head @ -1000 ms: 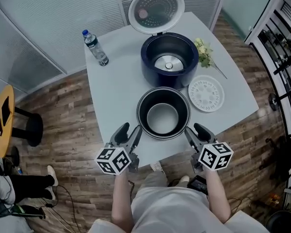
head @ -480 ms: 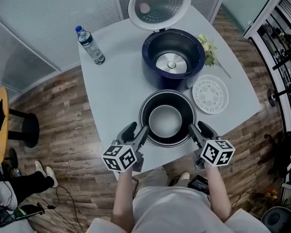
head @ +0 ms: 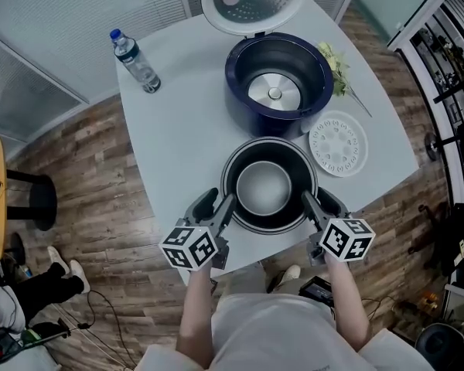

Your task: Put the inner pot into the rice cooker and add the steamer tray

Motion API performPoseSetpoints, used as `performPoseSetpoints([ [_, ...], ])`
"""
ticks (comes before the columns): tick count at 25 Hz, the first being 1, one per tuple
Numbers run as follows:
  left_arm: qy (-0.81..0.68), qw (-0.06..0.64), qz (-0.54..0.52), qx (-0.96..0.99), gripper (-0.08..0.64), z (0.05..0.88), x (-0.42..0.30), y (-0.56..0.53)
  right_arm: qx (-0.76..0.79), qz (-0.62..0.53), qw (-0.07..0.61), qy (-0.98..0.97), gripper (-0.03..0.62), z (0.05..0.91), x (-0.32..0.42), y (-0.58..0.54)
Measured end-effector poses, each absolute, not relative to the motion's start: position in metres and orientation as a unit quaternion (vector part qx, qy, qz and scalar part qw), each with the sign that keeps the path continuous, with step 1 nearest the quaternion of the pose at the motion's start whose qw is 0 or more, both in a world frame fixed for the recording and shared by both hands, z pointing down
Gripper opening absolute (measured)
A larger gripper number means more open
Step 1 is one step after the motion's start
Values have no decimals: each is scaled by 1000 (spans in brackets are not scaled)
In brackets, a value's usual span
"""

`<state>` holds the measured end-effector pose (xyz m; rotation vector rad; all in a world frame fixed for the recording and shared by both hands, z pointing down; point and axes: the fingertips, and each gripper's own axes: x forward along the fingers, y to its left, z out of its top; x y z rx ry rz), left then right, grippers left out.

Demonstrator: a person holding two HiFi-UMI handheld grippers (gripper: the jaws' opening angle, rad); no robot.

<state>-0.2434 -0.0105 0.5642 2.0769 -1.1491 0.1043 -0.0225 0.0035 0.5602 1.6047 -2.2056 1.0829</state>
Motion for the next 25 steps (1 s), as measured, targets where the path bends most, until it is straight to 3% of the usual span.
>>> performPoseSetpoints([
  [8, -440, 374, 34, 816, 162, 562, -242, -16, 549, 362, 101, -747, 135, 563, -28, -4],
  [25, -424, 389, 33, 817, 96, 562, -232, -17, 570, 362, 69, -735, 132, 558, -19, 6],
])
